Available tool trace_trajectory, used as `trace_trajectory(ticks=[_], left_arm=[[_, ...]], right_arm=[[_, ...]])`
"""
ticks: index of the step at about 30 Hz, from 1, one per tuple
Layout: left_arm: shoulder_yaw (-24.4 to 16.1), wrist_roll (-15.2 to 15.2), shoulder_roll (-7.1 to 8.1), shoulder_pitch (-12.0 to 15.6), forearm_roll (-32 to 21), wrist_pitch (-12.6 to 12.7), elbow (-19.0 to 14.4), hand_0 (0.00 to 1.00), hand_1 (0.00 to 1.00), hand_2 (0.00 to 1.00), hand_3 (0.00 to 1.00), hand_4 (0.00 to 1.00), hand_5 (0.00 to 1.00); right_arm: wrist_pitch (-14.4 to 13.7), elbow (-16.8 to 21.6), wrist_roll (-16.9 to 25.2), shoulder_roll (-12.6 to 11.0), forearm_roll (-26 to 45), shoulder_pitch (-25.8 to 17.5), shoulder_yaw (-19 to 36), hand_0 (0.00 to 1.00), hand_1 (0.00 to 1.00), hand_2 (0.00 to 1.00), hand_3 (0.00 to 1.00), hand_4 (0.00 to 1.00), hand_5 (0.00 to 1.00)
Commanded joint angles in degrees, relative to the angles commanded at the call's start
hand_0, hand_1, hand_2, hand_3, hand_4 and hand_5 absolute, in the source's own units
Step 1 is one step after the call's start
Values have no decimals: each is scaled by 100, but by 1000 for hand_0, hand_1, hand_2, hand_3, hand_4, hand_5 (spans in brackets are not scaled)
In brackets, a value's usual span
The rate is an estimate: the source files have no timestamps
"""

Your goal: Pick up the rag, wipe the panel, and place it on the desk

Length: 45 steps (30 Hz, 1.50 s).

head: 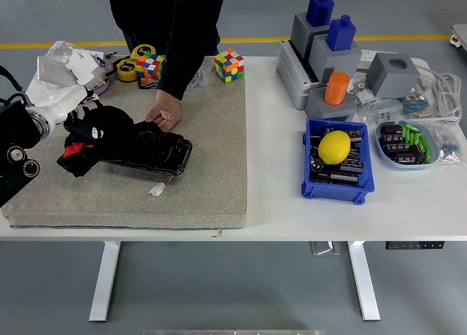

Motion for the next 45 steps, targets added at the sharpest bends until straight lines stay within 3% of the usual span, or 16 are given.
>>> trace_trajectory(ticks=[6, 18, 31, 45], left_arm=[[-156, -73, 40, 3, 19, 61, 264, 265, 180, 377, 588, 694, 84], [-152, -198, -90, -6, -102, 164, 575, 264, 181, 377, 589, 693, 90], [-9, -96, -230, -103, -60, 105, 340, 264, 182, 377, 589, 691, 90], [102, 29, -510, -41, 72, 72, -43, 263, 181, 378, 589, 686, 85]], right_arm=[[-2, 4, -2, 1, -4, 1, 0, 735, 676, 684, 618, 998, 560], [-11, 16, 4, 5, -24, 18, 18, 735, 676, 684, 619, 998, 561], [-9, 11, 15, -12, 3, 40, -7, 735, 676, 684, 618, 998, 562], [-5, 5, 47, -29, 17, 45, -7, 734, 676, 684, 619, 998, 562]])
